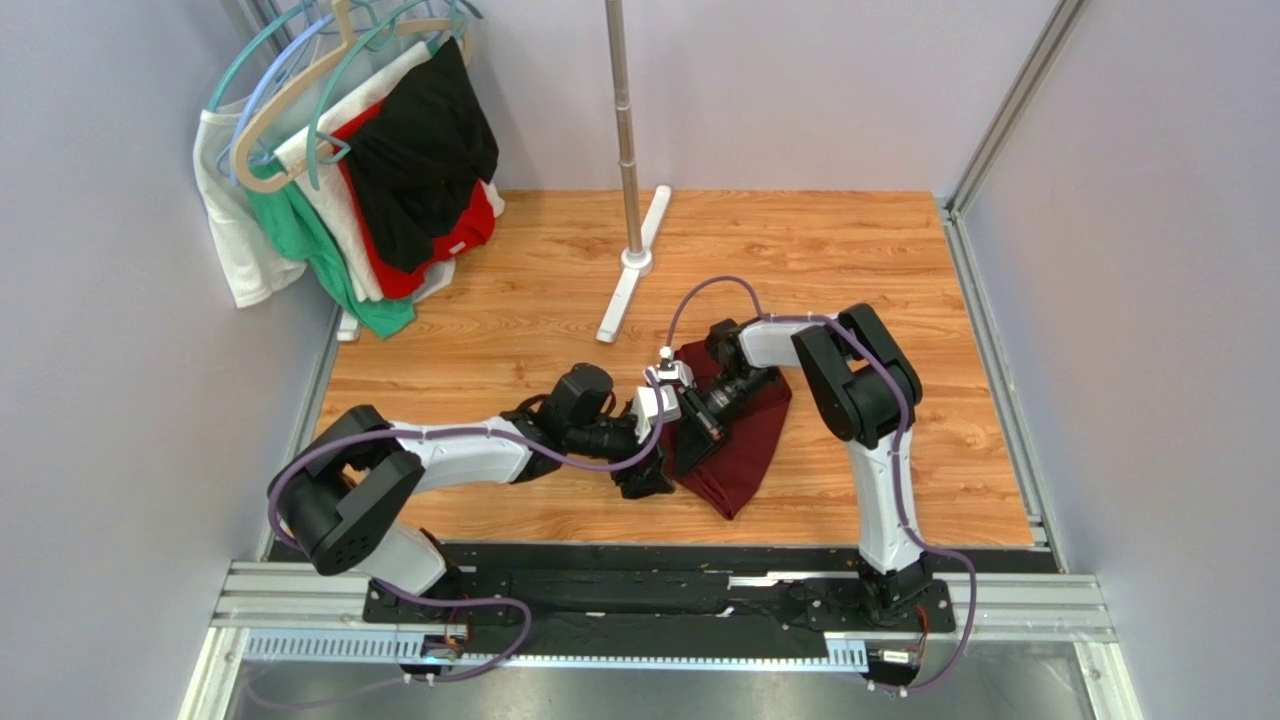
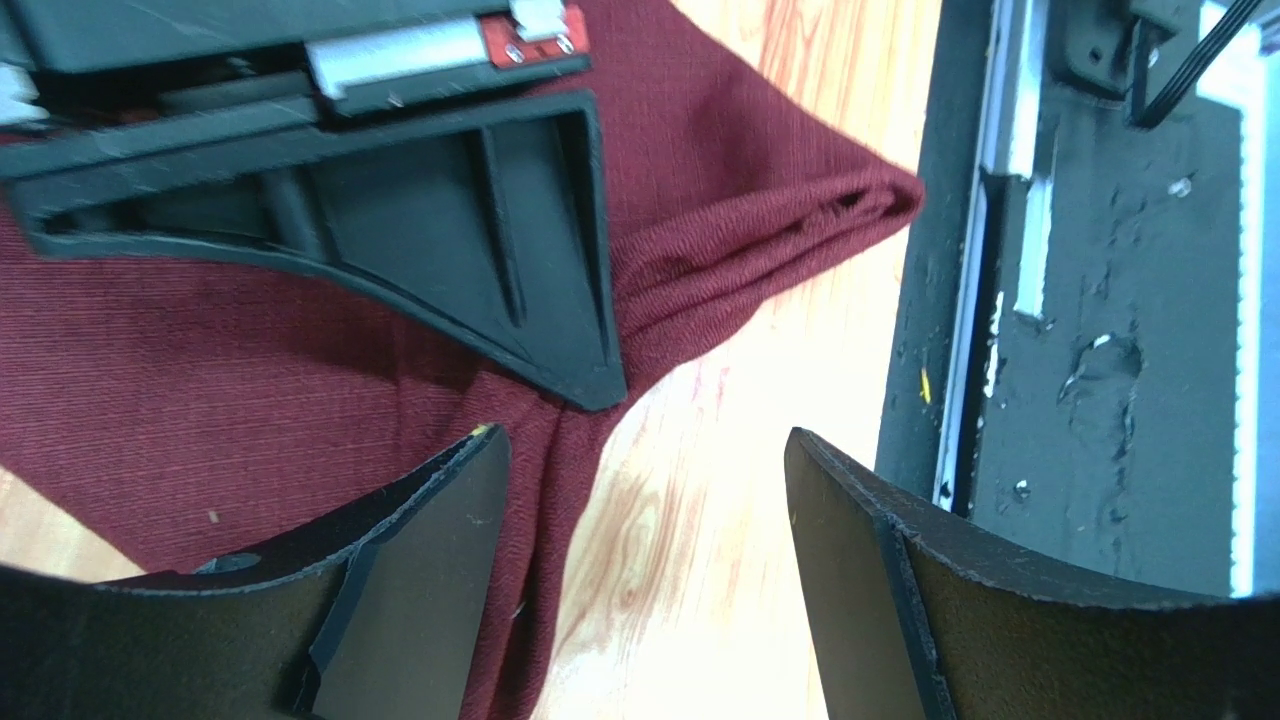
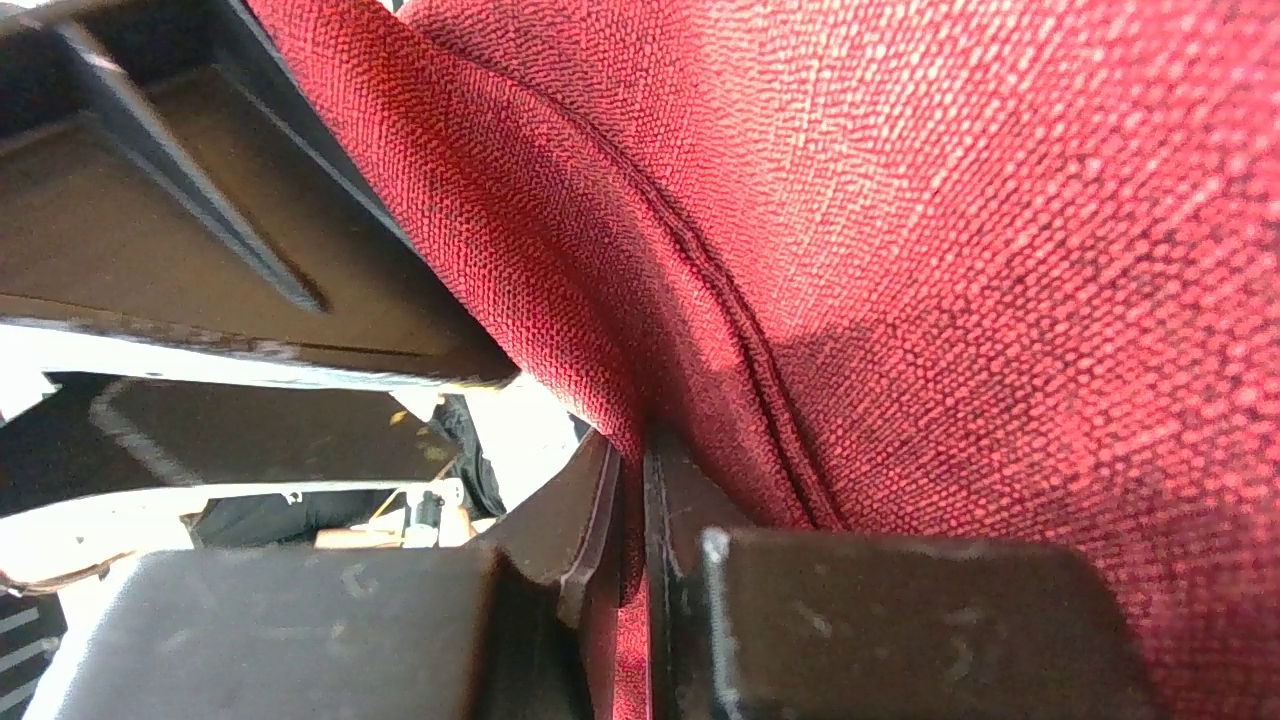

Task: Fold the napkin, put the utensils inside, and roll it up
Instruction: Roll the napkin at the center of the board.

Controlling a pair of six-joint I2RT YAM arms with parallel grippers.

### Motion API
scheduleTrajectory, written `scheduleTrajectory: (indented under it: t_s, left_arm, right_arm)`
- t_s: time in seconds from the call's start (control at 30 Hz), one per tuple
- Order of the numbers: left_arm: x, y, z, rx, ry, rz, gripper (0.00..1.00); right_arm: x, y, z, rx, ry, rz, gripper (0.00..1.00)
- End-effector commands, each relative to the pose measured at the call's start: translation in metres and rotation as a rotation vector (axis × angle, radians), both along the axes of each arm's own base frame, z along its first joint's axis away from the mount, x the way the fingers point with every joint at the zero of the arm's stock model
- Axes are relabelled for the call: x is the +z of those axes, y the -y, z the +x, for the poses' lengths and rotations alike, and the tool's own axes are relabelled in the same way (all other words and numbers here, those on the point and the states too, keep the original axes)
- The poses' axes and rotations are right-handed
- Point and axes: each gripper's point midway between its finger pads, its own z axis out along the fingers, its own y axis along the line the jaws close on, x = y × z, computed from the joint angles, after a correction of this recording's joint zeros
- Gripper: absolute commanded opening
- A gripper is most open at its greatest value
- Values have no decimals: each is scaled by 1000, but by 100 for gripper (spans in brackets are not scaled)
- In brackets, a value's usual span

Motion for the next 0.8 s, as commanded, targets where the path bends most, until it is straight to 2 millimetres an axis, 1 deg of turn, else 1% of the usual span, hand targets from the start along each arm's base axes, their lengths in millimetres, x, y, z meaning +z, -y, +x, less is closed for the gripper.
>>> scheduleTrajectory:
  t_s: [0.0, 0.13, 0.23, 0.27, 0.3, 0.37, 0.4, 0.43, 0.5, 0.63, 0.67, 0.73, 0.77]
  left_arm:
    - [8, 7, 5, -13, 84, 9, 76]
    - [1, 5, 0, 3, 106, 60, 73]
    - [-7, 2, -2, 26, 120, 116, 68]
    - [-8, 3, -2, 32, 128, 128, 63]
    - [-10, 3, -5, 27, 132, 145, 62]
    - [-15, 1, -6, 44, 144, 180, 58]
    - [-17, 0, -6, 48, 150, 196, 53]
    - [-21, -1, -8, 50, 160, 220, 52]
    - [-24, -1, -9, 58, 171, 242, 47]
    - [-33, -3, -10, 71, 171, 283, 40]
    - [-34, -2, -12, 70, 173, 288, 35]
    - [-38, -4, -9, 86, 183, 316, 33]
    - [-38, -4, -8, 92, 187, 323, 30]
  right_arm:
    - [9, -3, 6, -5, -8, 59, 0]
    - [10, -2, 8, -8, -8, 61, 0]
    - [10, -3, 7, -9, -10, 65, 0]
    - [10, -2, 8, -10, -9, 67, 0]
    - [11, -3, 8, -10, -8, 68, 0]
    - [10, -2, 7, -10, -10, 69, 0]
    - [11, -2, 8, -12, -10, 72, 0]
    - [11, -2, 8, -11, -8, 71, 0]
    - [11, -2, 8, -12, -9, 73, 0]
    - [12, -2, 9, -15, -10, 79, 0]
    - [12, -2, 9, -15, -11, 80, 0]
    - [12, -1, 9, -18, -9, 81, 0]
    - [13, -1, 9, -20, -9, 83, 0]
